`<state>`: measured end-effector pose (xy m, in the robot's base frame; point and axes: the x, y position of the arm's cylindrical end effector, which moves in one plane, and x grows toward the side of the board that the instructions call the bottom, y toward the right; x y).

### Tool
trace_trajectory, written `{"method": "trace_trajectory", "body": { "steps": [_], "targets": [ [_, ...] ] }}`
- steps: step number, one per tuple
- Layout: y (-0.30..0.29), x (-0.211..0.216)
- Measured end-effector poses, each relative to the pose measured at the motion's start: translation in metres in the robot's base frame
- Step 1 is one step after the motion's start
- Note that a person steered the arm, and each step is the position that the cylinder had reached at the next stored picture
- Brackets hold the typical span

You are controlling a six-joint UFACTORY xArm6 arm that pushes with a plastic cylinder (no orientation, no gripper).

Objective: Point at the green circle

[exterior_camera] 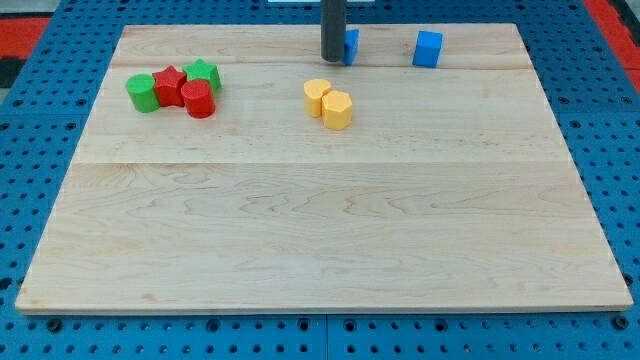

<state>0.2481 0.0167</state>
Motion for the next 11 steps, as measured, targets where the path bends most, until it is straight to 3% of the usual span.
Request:
{"method": "trace_trajectory", "body": {
  "steps": [3, 5, 9, 10, 11],
  "targets": [
    [-0.001, 0.035],
    [0.057, 0.061],
    [0.059, 0.121],
    [0.041, 0.151],
    [-0.013, 0.157]
  ]
}}
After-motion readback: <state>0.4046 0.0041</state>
